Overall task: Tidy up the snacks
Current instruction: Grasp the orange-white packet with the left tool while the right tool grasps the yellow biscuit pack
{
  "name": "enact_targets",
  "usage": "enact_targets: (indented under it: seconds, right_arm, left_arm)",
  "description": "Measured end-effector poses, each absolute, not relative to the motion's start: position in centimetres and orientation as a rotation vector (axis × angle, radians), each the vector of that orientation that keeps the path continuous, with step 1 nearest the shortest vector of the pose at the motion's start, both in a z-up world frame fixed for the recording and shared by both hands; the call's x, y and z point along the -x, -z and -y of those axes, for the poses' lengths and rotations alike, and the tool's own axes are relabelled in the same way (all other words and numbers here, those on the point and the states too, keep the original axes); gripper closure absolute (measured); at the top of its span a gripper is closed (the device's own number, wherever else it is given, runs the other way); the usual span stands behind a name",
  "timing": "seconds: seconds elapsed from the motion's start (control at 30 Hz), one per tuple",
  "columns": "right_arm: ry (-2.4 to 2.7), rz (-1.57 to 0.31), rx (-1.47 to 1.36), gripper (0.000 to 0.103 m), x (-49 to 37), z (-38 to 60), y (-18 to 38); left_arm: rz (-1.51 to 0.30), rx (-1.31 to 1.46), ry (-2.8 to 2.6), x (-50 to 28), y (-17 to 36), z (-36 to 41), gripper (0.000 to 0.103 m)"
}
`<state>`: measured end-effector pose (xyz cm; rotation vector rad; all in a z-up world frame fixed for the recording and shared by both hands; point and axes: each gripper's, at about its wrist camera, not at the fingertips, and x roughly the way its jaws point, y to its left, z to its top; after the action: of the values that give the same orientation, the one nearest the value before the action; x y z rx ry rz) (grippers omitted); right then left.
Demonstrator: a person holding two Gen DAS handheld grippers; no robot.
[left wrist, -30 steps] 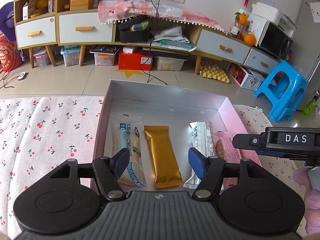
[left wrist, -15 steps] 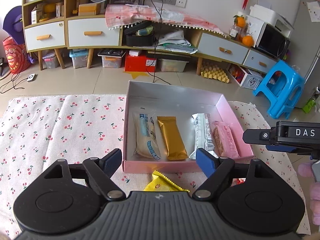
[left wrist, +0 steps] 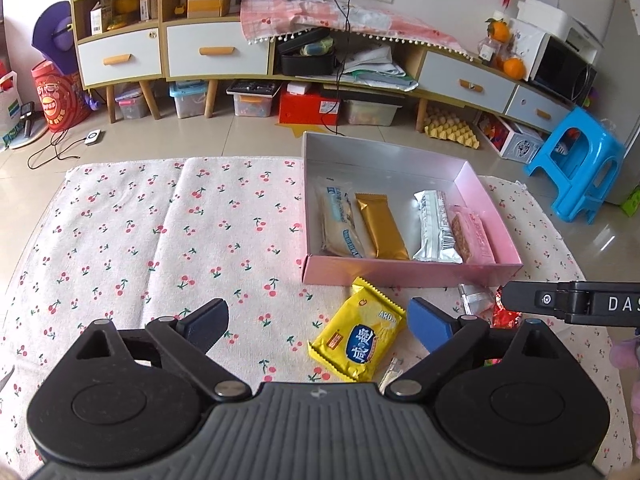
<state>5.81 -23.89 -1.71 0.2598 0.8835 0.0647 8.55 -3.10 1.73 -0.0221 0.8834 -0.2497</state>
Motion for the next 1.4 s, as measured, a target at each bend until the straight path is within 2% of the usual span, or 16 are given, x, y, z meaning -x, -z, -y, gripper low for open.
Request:
enact_targets:
  seconds: [0.17,0.83,1.03,1.4]
  right_arm:
    - [-0.086,-0.878,-0.252,0.014,-4.8,23.0,2.5]
    - [-0.191,-0.949,-0.143,0.013,-2.8,19.3,5.4]
    - [-0.195,-0.953,-0.136,0.013,-3.4,17.9,5.9]
    - [-0.171,-0.977,-0.398,0.013,-7.3,16.3,7.2]
  left_arm:
    - [-0.903,0.023,0.228,-7.9,-0.9,1.7,0.002]
    - [-1.024,-0.036,0.142,-6.0,2.4,-4.8,0.001]
    - [-1.12,0.079,0.079,-6.2,3.4,-6.8,0.001]
    - [-1.144,0.271,-0.084,-5.5,4.3,-7.2,0.011]
